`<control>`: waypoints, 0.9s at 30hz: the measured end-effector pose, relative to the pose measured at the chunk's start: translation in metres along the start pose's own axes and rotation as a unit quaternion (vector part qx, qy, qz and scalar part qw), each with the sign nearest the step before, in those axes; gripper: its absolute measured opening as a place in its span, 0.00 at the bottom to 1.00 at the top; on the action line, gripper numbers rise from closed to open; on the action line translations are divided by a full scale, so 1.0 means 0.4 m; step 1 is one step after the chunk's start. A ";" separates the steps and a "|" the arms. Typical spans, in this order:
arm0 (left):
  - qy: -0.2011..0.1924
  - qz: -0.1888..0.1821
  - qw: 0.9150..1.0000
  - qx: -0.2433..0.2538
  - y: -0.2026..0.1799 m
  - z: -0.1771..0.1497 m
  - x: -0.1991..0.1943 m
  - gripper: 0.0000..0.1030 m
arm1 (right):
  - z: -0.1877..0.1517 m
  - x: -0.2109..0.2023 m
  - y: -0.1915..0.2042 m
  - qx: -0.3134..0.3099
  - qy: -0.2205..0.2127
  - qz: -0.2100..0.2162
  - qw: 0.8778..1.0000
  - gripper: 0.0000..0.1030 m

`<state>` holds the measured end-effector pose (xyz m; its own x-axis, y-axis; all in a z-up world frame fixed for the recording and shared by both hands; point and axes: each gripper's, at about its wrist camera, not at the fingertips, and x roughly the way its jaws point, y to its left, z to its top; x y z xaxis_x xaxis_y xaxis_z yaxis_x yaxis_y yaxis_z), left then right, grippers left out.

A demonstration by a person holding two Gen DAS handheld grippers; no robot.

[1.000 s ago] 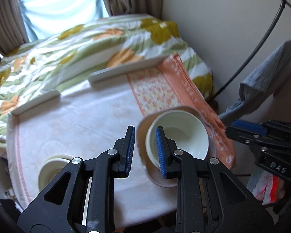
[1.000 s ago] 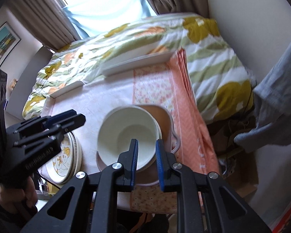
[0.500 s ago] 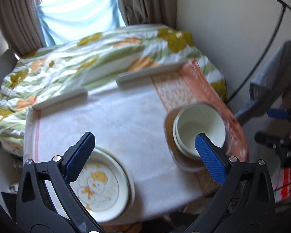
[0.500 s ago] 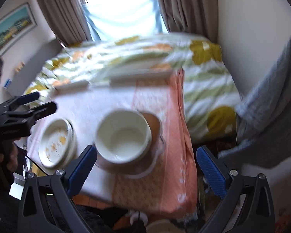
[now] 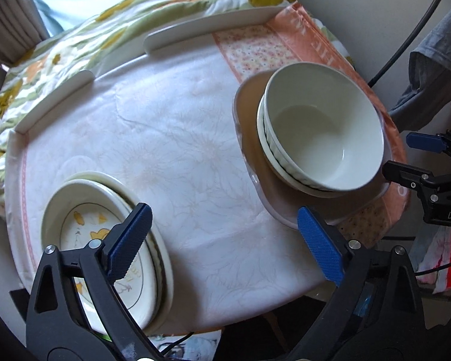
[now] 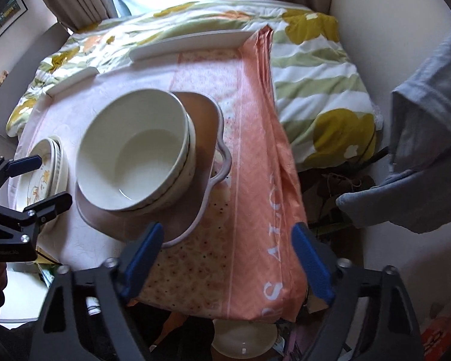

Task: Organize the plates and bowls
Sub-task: 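Close both tools on the pink-beige dish rim and lift the bowl stack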

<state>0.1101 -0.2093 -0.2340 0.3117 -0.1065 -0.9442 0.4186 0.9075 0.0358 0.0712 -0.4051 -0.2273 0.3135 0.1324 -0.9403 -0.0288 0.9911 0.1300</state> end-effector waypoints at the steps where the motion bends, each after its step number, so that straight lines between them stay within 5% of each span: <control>1: 0.003 0.000 1.000 0.002 -0.003 0.003 0.006 0.90 | 0.001 0.005 0.000 -0.002 0.003 0.003 1.000 0.68; 11: 0.017 -0.011 1.000 0.015 -0.017 0.032 0.064 0.63 | 0.025 0.066 0.038 -0.052 0.029 0.009 0.998 0.46; 20: 0.021 -0.012 0.999 0.035 -0.032 0.051 0.116 0.54 | 0.047 0.112 0.034 -0.061 0.039 0.016 0.997 0.35; 27: 0.022 -0.036 0.998 0.054 -0.053 0.056 0.147 0.26 | 0.054 0.152 0.063 -0.080 0.039 0.021 0.996 0.15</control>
<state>0.1385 -0.2440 -0.2829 0.2405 -0.1507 -0.9589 0.5290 0.8486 -0.0006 0.1099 -0.3723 -0.2744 0.2350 0.1688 -0.9572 -0.1929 0.9733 0.1243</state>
